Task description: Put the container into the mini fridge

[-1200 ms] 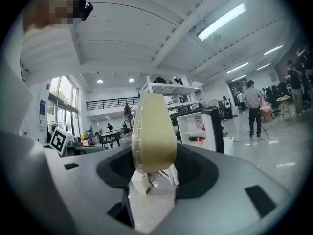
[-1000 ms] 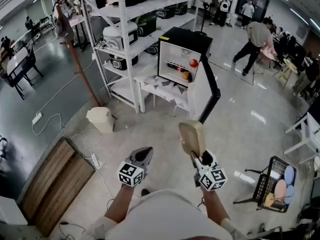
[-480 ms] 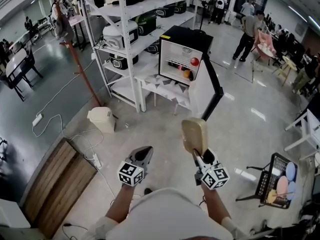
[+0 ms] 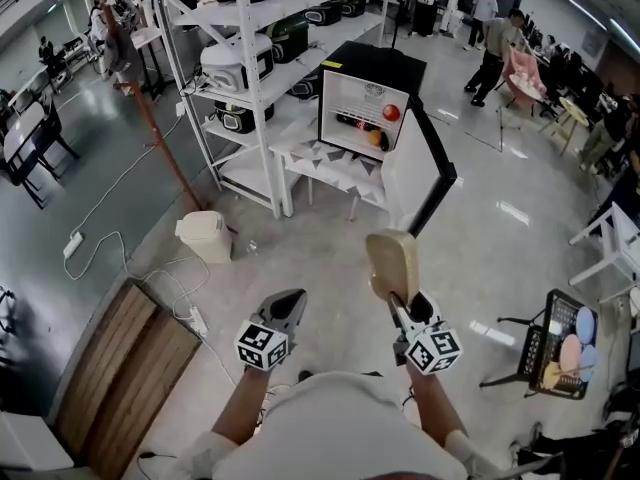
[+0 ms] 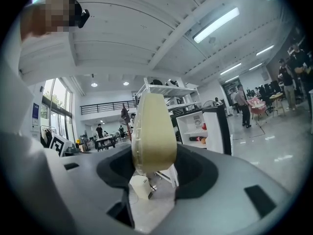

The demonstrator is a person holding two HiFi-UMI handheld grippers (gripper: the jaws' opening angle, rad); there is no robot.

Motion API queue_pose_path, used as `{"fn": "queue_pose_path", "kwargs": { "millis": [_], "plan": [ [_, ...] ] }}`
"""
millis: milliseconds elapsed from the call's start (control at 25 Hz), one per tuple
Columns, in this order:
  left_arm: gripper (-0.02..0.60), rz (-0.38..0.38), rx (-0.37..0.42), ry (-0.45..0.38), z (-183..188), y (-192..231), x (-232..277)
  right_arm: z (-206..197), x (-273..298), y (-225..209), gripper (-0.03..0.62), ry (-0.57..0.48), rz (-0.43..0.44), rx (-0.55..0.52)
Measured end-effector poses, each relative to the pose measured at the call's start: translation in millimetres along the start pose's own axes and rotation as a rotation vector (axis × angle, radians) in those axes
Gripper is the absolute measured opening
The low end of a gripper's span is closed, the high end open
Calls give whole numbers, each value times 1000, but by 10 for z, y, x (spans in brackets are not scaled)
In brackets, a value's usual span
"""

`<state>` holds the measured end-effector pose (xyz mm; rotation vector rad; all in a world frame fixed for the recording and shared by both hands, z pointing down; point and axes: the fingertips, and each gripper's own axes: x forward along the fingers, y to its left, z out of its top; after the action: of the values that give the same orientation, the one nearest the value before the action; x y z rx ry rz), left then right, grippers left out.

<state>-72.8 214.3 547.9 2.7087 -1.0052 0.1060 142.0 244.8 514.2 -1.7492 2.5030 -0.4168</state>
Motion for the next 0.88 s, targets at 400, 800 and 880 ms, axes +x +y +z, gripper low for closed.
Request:
{"fn": "queue_pose_path", "kwargs": {
  "millis": [400, 800, 880],
  "plan": [
    [5, -41, -25, 2, -23, 269, -107, -121, 128, 181, 233, 17, -61, -16],
    [5, -38, -17, 18, -21, 568, 156, -76, 485, 27, 233, 20, -88, -26],
    [5, -26, -8, 28, -42, 641, 227, -92, 585, -40, 233, 21, -87, -17]
  ]
}}
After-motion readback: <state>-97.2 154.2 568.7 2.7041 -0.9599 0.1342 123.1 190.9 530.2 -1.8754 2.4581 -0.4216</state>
